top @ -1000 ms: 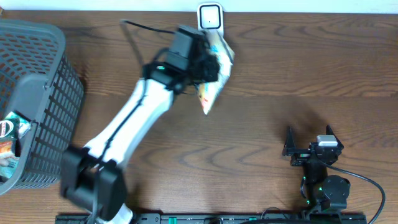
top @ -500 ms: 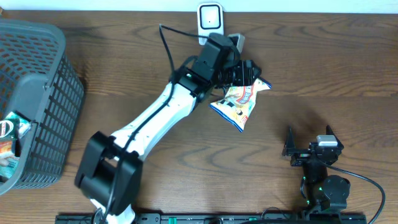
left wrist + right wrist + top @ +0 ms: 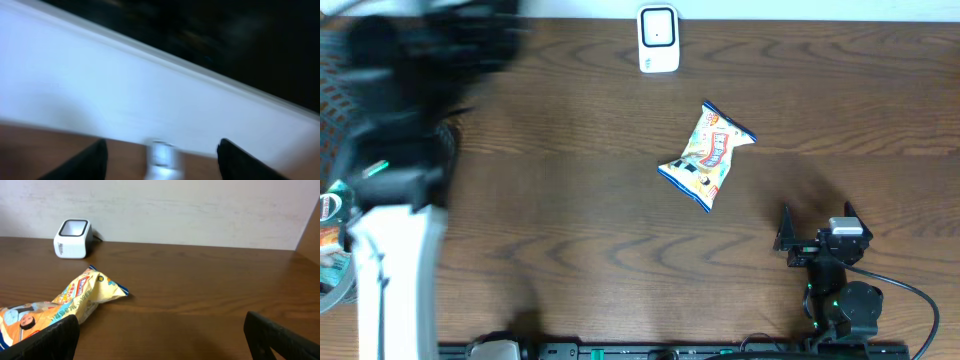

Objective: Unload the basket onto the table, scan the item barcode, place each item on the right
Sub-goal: 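Release the yellow snack bag onto the table beside the scanner, then reach the left gripper into the basket and grasp the orange tissue pack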

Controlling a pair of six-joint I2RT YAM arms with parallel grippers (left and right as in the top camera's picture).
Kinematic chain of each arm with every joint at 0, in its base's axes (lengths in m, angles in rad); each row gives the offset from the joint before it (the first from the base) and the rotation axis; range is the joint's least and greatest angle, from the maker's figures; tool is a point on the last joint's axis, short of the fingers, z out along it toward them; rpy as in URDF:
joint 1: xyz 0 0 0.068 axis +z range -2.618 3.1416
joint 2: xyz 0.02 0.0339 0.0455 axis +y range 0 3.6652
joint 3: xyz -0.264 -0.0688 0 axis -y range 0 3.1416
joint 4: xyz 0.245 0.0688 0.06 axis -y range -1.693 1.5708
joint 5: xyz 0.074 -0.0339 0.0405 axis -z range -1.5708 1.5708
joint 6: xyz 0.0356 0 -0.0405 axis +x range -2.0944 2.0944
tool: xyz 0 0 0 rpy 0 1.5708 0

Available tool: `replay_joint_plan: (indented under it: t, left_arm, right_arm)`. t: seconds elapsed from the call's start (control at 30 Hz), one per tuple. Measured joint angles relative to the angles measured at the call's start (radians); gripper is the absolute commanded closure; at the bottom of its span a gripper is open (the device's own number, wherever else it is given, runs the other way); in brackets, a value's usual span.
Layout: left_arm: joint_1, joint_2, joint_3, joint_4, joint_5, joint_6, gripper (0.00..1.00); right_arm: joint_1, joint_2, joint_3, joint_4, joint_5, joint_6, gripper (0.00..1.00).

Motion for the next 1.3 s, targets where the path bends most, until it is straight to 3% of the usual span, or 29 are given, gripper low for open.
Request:
replay_joint_plan:
  t: [0.17,0.33,0.8,1.13,1.3]
  left_arm:
    - [0.330,-0.041,0.004,-0.241,-0.191,0.101,0.21]
    - [0.490,0.038,-0.016,-0.403,-0.444,0.162,0.20]
    - [0.515,0.368,-0.137,-0.447,-0.702,0.199,0.03]
    - [0.581,0.433,-0.137,-0.462,-0.734,-0.024,0.01]
    - [0.636,0.502,-0.137,-0.503,-0.739,-0.079,0.01]
  right_arm:
    - [0.000,0.000,0.000,0.001,0.000,0.000,0.01]
    - [0.000,0.000,0.000,0.000,0.000,0.000,0.01]
    - [0.000,0.000,0.000,0.000,0.000,0.000,0.01]
    - [0.000,0.000,0.000,0.000,0.000,0.000,0.01]
    - [0.000,0.000,0.000,0.000,0.000,0.000,0.01]
